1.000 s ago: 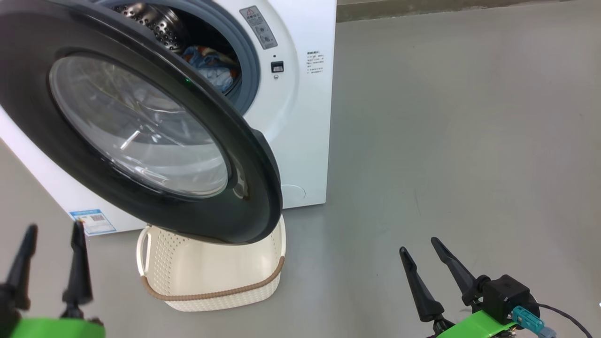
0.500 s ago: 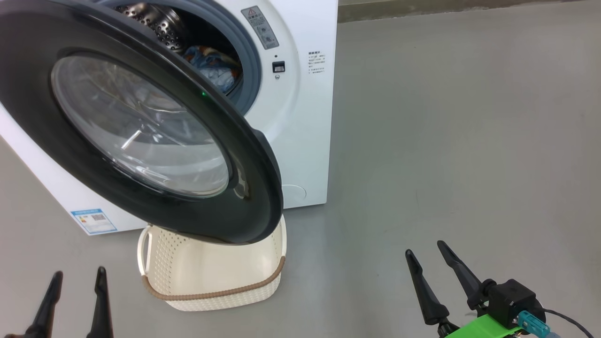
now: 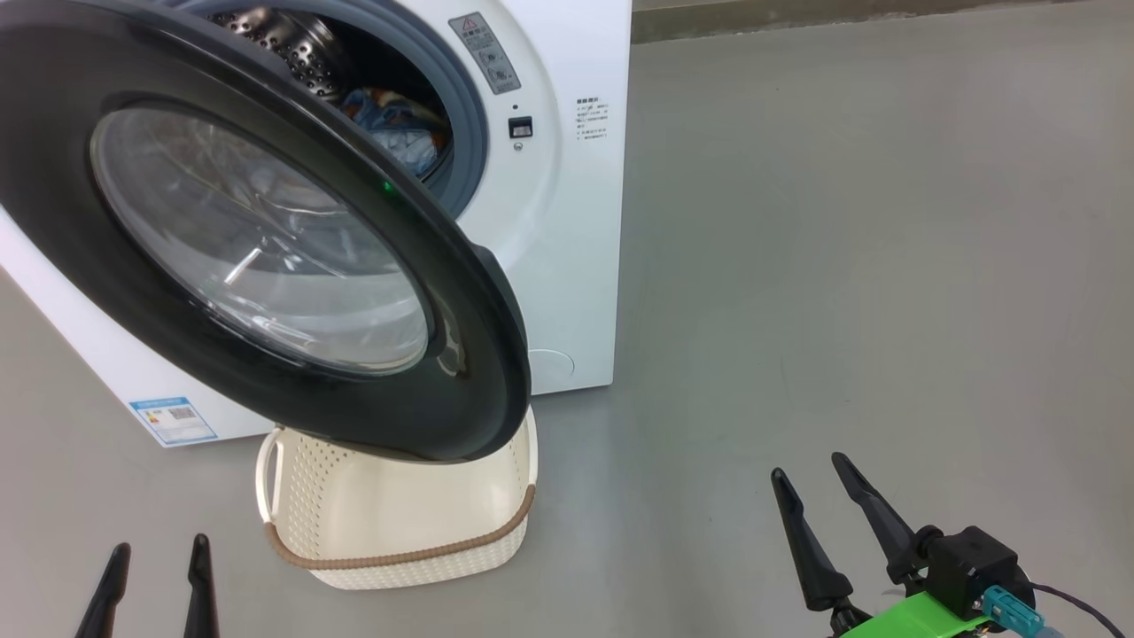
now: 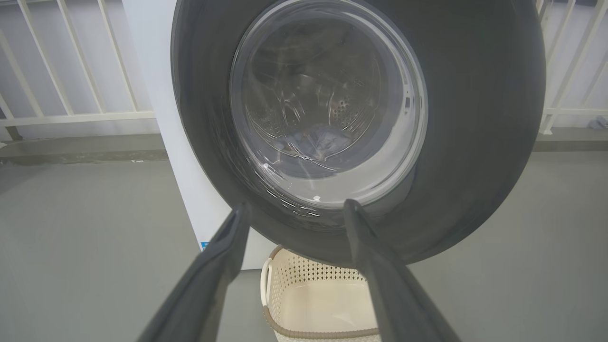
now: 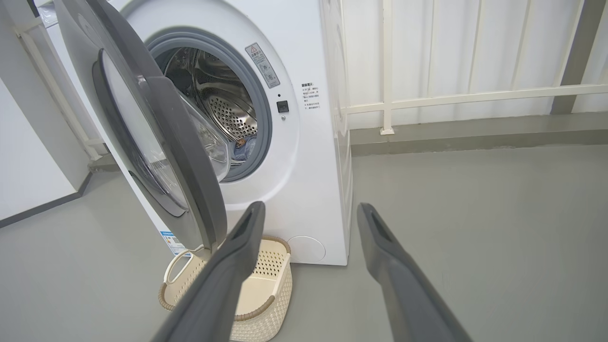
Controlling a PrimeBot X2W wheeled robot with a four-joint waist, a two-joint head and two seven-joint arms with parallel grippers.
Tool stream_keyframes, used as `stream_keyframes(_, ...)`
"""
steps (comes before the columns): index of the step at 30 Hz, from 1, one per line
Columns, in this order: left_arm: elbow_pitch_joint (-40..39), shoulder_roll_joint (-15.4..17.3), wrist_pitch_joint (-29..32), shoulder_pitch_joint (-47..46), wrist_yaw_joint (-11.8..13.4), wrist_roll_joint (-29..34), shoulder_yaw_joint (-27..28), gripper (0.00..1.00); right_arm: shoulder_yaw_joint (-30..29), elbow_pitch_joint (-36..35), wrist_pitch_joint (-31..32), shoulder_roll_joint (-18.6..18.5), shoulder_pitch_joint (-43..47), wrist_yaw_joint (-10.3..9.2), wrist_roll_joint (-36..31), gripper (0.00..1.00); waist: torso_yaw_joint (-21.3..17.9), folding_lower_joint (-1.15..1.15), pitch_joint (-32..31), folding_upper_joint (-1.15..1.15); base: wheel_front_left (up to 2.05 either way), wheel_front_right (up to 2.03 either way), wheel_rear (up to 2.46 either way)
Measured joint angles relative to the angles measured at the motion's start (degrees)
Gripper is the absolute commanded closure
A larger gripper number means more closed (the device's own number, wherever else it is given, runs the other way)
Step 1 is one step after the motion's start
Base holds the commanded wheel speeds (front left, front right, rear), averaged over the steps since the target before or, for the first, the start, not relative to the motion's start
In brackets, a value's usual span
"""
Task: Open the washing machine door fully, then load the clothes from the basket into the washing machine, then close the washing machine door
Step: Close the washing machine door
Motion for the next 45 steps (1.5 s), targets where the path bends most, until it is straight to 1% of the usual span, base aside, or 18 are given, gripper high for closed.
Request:
stream_keyframes(7, 0.6, -1.2, 0.0, 0.0, -0.4, 1.0, 1.4, 0.0, -0.1, 0.0, 0.0, 0.0, 0.0, 0.0, -0.5, 0.0, -0.2, 0.0, -0.1, 0.0, 0.0, 0.0, 0.0)
stream_keyframes(23, 1.0, -2.7, 0.0, 0.0, -1.7, 2.5, 2.7, 0.0, -0.3, 0.0, 0.0, 0.1, 0.9, 0.0, -0.5, 0.0, -0.3, 0.0, -0.2, 0.0, 0.0, 0.0, 0.0)
stream_keyframes(24, 1.0, -2.8, 0.0, 0.0, -1.7, 2.5, 2.7, 0.0, -0.3, 0.0, 0.0, 0.1, 0.9, 0.0, -0.5, 0.2, -0.3, 0.0, -0.2, 0.0, 0.0, 0.0, 0.0)
stream_keyframes(25, 1.0, -2.9, 0.0, 0.0, -1.7, 2.5, 2.8, 0.0, -0.3, 0.0, 0.0, 0.1, 0.9, 0.0, -0.5, 0.63, -0.2, 0.0, -0.2, 0.0, 0.0, 0.0, 0.0)
stream_keyframes(26, 1.0, -3.0, 0.0, 0.0, -1.8, 2.5, 2.8, 0.0, -0.3, 0.0, 0.0, 0.1, 0.9, 0.0, -0.5, 1.0, -0.2, 0.0, -0.2, 0.0, 0.0, 0.0, 0.0)
stream_keyframes(30, 1.0, -3.2, 0.0, 0.0, -2.1, 3.2, 3.0, 0.0, -0.5, -0.1, 0.0, 0.1, 0.9, 0.0, -0.5, 1.0, -0.2, 0.0, -0.1, 0.0, 0.0, 0.0, 0.0)
stream_keyframes(33, 1.0, -3.4, 0.0, 0.0, -2.2, 3.4, 3.2, 0.0, -1.1, -1.7, 0.0, 0.2, 0.9, 0.0, -0.5, 1.0, -0.2, 0.0, 0.1, 0.0, 0.0, 0.0, 0.0)
stream_keyframes(39, 1.1, -3.7, 0.0, 0.0, -2.3, 3.4, 3.4, 0.0, -0.2, -9.0, 0.0, 0.2, -1.2, 0.0, -1.1, 1.0, -0.1, 0.0, 0.4, 0.0, 0.0, 0.0, 0.0)
stream_keyframes(43, 1.4, -4.0, 0.0, -0.1, -2.3, 3.4, 3.5, 0.0, 2.9, -15.0, -0.3, -0.6, -5.3, 0.0, -1.1, 1.0, 0.3, 0.0, 0.4, 0.0, 0.0, 0.0, 0.0)
stream_keyframes(45, 1.5, -4.0, 0.0, -0.1, -2.8, 3.5, 3.4, 0.0, 5.1, -17.9, -0.4, -1.1, -7.5, 0.0, -1.1, 1.0, 0.6, 0.0, 0.4, 0.0, 0.0, 0.0, 0.0)
